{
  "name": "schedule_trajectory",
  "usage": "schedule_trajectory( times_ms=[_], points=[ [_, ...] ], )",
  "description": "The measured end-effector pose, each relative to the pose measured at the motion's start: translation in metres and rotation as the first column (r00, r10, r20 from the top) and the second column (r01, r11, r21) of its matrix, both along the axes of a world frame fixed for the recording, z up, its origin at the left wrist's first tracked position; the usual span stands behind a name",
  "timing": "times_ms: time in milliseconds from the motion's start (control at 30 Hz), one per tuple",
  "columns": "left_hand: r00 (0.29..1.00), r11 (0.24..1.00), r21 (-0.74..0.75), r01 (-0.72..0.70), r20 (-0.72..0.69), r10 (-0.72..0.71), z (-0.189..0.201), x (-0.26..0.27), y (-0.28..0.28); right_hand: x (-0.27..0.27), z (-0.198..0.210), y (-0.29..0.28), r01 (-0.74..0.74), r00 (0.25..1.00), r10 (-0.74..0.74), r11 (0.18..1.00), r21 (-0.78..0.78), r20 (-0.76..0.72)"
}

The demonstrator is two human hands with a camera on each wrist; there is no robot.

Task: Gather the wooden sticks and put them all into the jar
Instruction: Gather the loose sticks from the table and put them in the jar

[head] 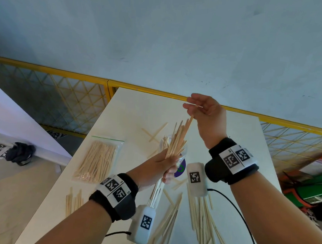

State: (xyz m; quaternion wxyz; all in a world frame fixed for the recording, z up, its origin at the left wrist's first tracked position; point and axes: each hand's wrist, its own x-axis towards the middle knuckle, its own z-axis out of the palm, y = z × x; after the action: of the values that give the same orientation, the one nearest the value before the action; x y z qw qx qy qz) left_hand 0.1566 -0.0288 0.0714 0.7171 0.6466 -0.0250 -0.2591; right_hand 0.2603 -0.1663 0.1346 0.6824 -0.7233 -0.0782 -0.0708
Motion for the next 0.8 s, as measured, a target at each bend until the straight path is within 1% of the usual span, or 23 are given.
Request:
schedule_trajectory(
  times_ms=[100, 133, 200, 233, 300, 367, 400, 467, 533, 633, 700, 733, 800],
  points=[
    [0.998, 0.997, 0.065, -0.037, 0.056, 0.034, -0.002, 0.001, 0.009, 0.005, 0.010, -0.008, 0.029, 0.999, -0.031, 0.997, 0.072, 0.029],
    [0.993, 0.993, 0.092, -0.074, 0.095, 0.065, -0.001, 0.003, 0.014, 0.005, 0.011, -0.011, 0.041, 0.998, -0.045, 0.995, 0.087, 0.045],
    [0.961, 0.970, 0.115, -0.214, 0.201, 0.188, 0.003, 0.013, 0.022, 0.006, 0.012, -0.018, 0.061, 0.995, -0.070, 0.991, 0.120, 0.075],
    [0.928, 0.949, 0.098, -0.300, 0.262, 0.266, 0.009, 0.020, 0.027, 0.007, 0.010, -0.021, 0.064, 0.994, -0.076, 0.988, 0.142, 0.083],
    [0.839, 0.902, -0.017, -0.432, 0.359, 0.409, 0.024, 0.039, 0.029, 0.009, 0.000, -0.023, 0.070, 0.993, -0.085, 0.983, 0.171, 0.079],
    [0.751, 0.864, -0.151, -0.481, 0.437, 0.495, 0.042, 0.060, 0.023, 0.010, -0.016, -0.017, 0.078, 0.994, -0.089, 0.985, 0.152, 0.066],
    [0.711, 0.851, -0.184, -0.493, 0.478, 0.515, 0.047, 0.070, 0.017, 0.011, -0.026, -0.013, 0.082, 0.995, -0.089, 0.988, 0.129, 0.050],
    [0.656, 0.844, -0.189, -0.502, 0.553, 0.514, 0.047, 0.087, 0.004, 0.010, -0.048, -0.005, 0.081, 0.997, -0.081, 0.994, 0.068, 0.002],
    [0.651, 0.856, -0.126, -0.502, 0.596, 0.470, 0.035, 0.098, -0.008, 0.008, -0.070, -0.003, 0.070, 0.996, -0.070, 0.998, -0.003, -0.059],
    [0.721, 0.860, 0.056, -0.507, 0.575, 0.387, -0.006, 0.100, -0.019, 0.003, -0.096, -0.008, 0.031, 0.992, -0.047, 0.990, -0.139, -0.114],
    [0.750, 0.830, 0.175, -0.529, 0.555, 0.361, -0.036, 0.094, -0.023, -0.001, -0.106, -0.014, 0.016, 0.993, -0.046, 0.965, -0.262, -0.110],
    [0.743, 0.810, 0.209, -0.547, 0.566, 0.356, -0.046, 0.091, -0.024, -0.002, -0.110, -0.016, 0.017, 0.991, -0.054, 0.956, -0.292, -0.120],
    [0.709, 0.784, 0.216, -0.582, 0.607, 0.359, -0.055, 0.088, -0.027, -0.003, -0.114, -0.019, 0.010, 0.985, -0.064, 0.949, -0.316, -0.160]
  ],
)
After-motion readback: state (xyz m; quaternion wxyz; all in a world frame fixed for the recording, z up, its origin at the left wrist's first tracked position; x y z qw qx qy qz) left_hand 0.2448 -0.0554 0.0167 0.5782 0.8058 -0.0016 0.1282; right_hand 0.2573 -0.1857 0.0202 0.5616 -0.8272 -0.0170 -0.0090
